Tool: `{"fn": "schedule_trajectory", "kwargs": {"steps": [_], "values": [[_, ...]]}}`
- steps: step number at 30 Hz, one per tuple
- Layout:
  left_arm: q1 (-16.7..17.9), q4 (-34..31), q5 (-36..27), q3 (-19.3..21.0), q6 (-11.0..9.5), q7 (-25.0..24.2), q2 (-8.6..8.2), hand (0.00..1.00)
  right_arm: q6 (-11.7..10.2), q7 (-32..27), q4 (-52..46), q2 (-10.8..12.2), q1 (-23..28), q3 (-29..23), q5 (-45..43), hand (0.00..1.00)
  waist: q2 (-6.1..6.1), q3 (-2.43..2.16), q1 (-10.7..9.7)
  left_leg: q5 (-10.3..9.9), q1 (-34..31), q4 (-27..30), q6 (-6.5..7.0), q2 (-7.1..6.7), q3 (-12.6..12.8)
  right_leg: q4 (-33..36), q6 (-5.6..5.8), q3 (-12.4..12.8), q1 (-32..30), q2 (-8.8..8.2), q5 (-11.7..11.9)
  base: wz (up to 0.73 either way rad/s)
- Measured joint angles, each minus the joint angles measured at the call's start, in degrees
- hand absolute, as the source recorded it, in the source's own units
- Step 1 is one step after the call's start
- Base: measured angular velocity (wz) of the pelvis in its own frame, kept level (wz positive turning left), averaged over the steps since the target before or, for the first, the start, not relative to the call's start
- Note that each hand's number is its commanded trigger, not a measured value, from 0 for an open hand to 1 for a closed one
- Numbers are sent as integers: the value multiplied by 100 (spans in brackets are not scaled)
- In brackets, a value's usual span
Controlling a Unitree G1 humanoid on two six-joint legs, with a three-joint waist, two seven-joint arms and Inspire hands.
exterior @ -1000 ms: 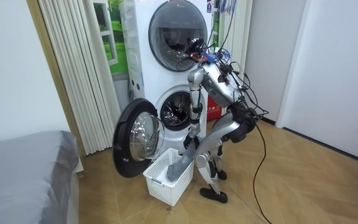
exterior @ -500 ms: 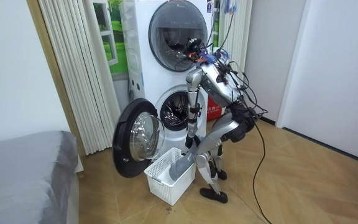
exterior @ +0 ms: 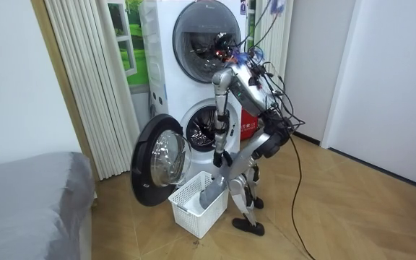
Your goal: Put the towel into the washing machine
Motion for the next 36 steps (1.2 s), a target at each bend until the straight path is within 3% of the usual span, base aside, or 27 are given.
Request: {"fn": "schedule_trajectory", "kwargs": {"steps": [5,7,14,16,21,25,29,36], "values": [[250,-75,4,-95,-97,-65,-85,100,195,-46,71,-145,81,9,-320,0,164,-9,263,127,737,-556,73,-31,176,-455,95,76,663,-34,113,-4],[344,-196,-20,-97,-105,-59,-79,100,247,-106,94,-177,84,3,-313,0,211,-6,285,281,1029,-902,99,-164,193,-634,129,68,902,-154,155,19],[613,-185,-256,-2,-182,-10,-98,100,250,-132,30,-203,147,10,-355,0,267,0,535,402,1706,-1298,103,-215,185,-958,155,-1,1582,-195,195,5],[729,-217,-435,211,-312,30,-81,100,259,-145,-118,-249,151,-59,-546,0,275,-5,701,436,1833,-1406,104,-200,206,-1072,159,-21,1712,-187,243,-2],[855,-243,-1287,627,-404,281,-84,100,226,-355,-418,-272,137,-158,-915,0,313,-13,1031,449,1867,-1394,96,-166,214,-1127,144,-53,1768,-165,290,-3],[1083,-762,-1828,1026,-562,537,-79,100,162,-552,-681,-256,141,-173,-1222,0,341,-30,1244,464,1858,-1404,104,-178,202,-1136,149,-82,1779,-185,300,3],[1241,-1286,-2232,1244,-622,580,-87,100,94,-642,-799,-233,109,-210,-1699,0,385,-58,1275,496,1850,-1412,129,-213,180,-1140,150,-205,1808,-267,301,9],[1257,-1716,-2954,1235,-838,465,-300,100,-27,-712,-932,-214,111,-99,-1789,0,372,-87,1333,537,1973,-1410,155,-227,168,-1145,160,-292,1979,-332,309,7]]}}
